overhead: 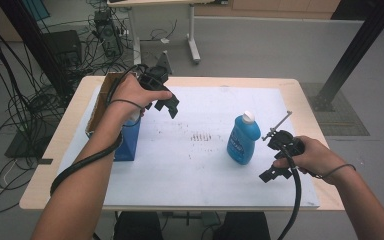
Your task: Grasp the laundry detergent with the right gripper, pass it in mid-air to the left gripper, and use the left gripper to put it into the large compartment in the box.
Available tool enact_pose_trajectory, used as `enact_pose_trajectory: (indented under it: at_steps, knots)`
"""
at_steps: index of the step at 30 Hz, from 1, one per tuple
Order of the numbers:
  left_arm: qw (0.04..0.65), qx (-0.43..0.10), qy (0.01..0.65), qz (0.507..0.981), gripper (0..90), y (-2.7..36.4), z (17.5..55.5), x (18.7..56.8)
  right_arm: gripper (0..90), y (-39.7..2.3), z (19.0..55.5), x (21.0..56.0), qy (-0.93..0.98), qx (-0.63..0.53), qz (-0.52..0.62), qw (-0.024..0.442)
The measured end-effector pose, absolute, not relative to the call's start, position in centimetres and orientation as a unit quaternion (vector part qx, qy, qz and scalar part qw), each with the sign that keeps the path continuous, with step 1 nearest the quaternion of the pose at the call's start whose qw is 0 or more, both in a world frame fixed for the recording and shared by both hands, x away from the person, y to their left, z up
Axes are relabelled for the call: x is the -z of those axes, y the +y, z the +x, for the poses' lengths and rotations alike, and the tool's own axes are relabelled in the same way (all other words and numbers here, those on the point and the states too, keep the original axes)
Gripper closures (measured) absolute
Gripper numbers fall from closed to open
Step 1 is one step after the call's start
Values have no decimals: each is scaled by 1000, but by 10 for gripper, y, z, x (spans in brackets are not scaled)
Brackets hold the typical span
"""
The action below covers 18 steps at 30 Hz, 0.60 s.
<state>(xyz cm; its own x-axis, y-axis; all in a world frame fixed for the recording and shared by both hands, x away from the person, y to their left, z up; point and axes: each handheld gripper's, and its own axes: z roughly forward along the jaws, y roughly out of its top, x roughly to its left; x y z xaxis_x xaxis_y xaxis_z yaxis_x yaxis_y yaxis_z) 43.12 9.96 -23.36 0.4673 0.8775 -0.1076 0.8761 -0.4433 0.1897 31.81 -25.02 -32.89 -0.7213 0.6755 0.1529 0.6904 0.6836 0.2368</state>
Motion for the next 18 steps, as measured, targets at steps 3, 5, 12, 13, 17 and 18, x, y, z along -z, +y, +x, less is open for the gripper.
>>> enact_pose_trajectory:
  at_steps: [3,5,12,13,17,18]
  knots:
    - [115,-5,516,849,106,101,422,234,44,-251,318,334,-917,142,-373,26]
    - [122,-5,513,850,107,102,416,234,45,-251,318,337,-916,141,-375,23]
    - [140,-6,512,848,107,103,395,236,45,-251,319,343,-913,151,-379,19]
    - [139,-10,511,848,107,103,393,237,45,-251,319,343,-914,150,-377,19]
    - [135,-17,510,849,106,103,385,242,47,-251,318,347,-913,152,-380,13]
    - [136,-15,510,849,106,103,383,243,47,-251,318,348,-912,152,-381,11]
